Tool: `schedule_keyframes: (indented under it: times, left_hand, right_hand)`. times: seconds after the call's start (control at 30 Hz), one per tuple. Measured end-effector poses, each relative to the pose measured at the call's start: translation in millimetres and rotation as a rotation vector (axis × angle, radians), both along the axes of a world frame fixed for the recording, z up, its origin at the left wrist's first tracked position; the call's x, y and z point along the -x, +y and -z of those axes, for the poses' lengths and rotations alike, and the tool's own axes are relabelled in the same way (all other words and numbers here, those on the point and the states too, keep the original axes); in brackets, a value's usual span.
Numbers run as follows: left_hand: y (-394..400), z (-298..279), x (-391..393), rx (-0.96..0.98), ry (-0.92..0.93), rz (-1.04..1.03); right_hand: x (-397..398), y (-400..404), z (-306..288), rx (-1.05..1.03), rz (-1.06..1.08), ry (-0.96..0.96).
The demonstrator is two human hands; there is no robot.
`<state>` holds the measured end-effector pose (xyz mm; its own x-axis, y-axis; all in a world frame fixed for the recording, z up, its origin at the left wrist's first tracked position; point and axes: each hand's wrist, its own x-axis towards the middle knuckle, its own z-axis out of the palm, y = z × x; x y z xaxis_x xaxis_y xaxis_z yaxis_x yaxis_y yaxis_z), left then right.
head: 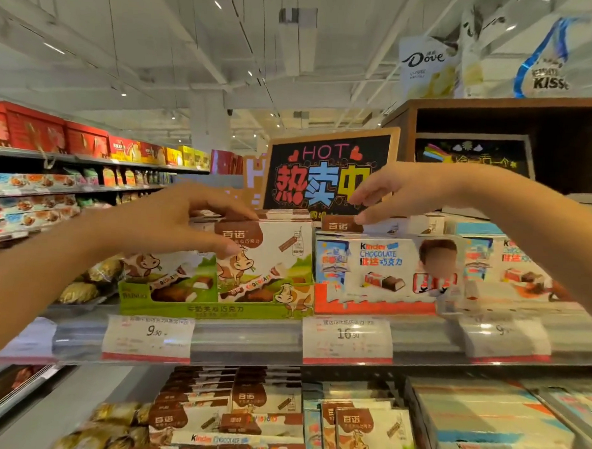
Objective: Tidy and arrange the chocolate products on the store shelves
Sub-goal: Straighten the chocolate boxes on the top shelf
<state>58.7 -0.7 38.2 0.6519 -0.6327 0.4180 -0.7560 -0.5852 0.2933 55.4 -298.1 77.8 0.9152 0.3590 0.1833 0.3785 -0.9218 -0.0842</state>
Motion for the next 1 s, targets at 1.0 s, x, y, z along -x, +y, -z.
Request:
schedule_keyframes:
  times: [1.0]
  left_hand:
    - [-14, -2, 8, 0.151, 0.207, -0.267]
  right_hand:
    - [19, 8, -9, -0.485, -0.188, -0.673]
